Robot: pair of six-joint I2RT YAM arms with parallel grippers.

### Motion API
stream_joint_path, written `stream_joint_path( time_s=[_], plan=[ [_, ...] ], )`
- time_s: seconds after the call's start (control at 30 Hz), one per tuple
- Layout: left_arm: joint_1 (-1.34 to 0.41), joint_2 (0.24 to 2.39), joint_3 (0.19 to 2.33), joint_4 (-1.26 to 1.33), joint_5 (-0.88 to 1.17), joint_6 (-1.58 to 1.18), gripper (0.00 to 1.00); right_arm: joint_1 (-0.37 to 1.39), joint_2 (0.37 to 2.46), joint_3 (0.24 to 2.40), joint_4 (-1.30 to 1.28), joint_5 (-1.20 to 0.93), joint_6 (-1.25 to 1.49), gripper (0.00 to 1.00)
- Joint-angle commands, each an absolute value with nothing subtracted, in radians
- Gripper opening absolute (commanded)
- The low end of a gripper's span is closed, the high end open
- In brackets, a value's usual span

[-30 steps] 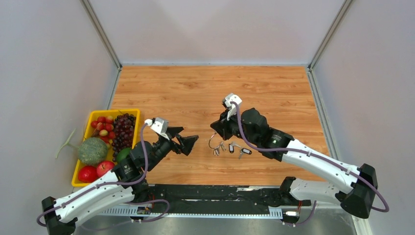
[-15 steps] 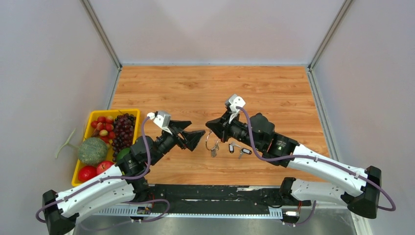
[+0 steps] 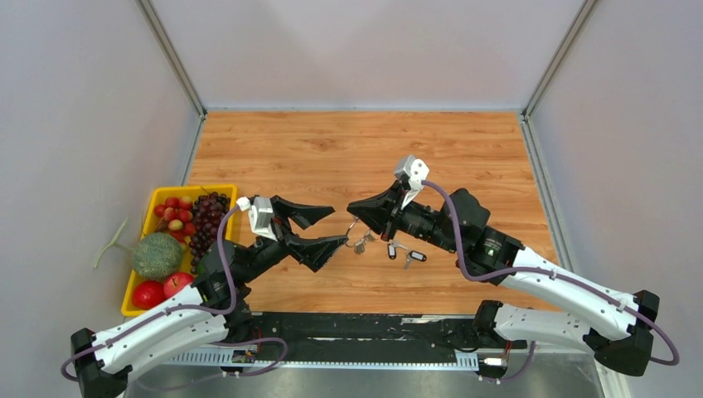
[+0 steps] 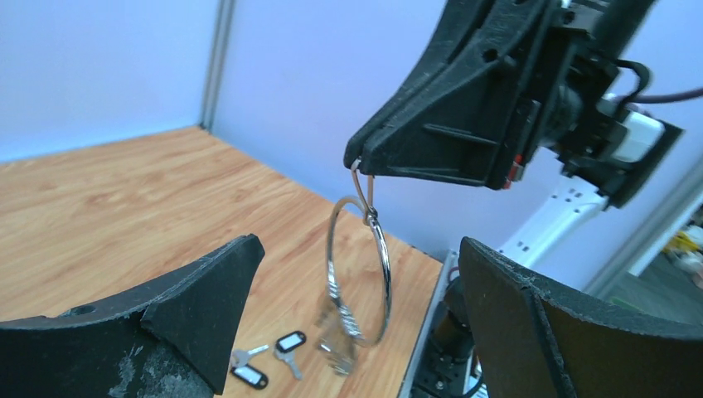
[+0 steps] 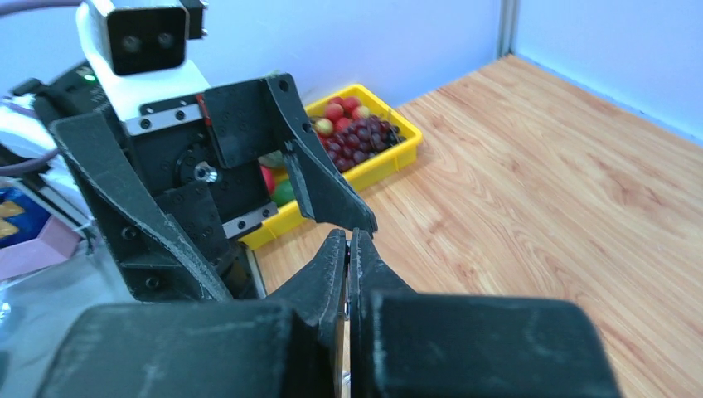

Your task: Put the keys on the keyring

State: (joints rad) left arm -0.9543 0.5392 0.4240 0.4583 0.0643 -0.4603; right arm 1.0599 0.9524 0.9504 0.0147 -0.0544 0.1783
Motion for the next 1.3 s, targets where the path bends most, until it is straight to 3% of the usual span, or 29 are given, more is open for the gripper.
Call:
stream_joint_path(
  time_s=[0.0, 0.17, 0.43, 0.7, 0.8, 1.0, 1.27],
  plan=[
    [-0.957, 0.533, 0.426, 0.564, 0.21, -0.438, 1.0, 1.065, 0.927, 1.03, 0.084, -0.17, 0.21, 0.0],
    [-0.957, 0.522, 0.422, 0.612, 0.269, -0.432, 0.97, 1.065, 0.932, 1.068, 0.08, -0.261, 0.245, 0.0],
    [-0.956, 0.501, 0.446, 0.608, 0.303, -0.42, 0.82, 1.067, 0.954, 1.081, 0.075, -0.282, 0.291, 0.0],
    [-0.956, 0.518, 0.464, 0.607, 0.283, -0.391, 0.79, 1.07, 0.983, 1.087, 0.091, -0.3, 0.302, 0.0],
    [-0.957, 0.525, 0.471, 0.608, 0.274, -0.4, 0.8, 1.081, 0.979, 1.079, 0.096, -0.256, 0.299, 0.0],
    [-0.956, 0.528, 0.485, 0.531, 0.174, -0.406, 0.93, 1.13, 0.986, 1.074, 0.096, -0.067, 0.288, 0.0],
    [-0.956, 0.531, 0.496, 0.458, 0.022, -0.378, 1.0, 1.199, 1.01, 1.071, 0.091, 0.202, 0.288, 0.0]
  ],
)
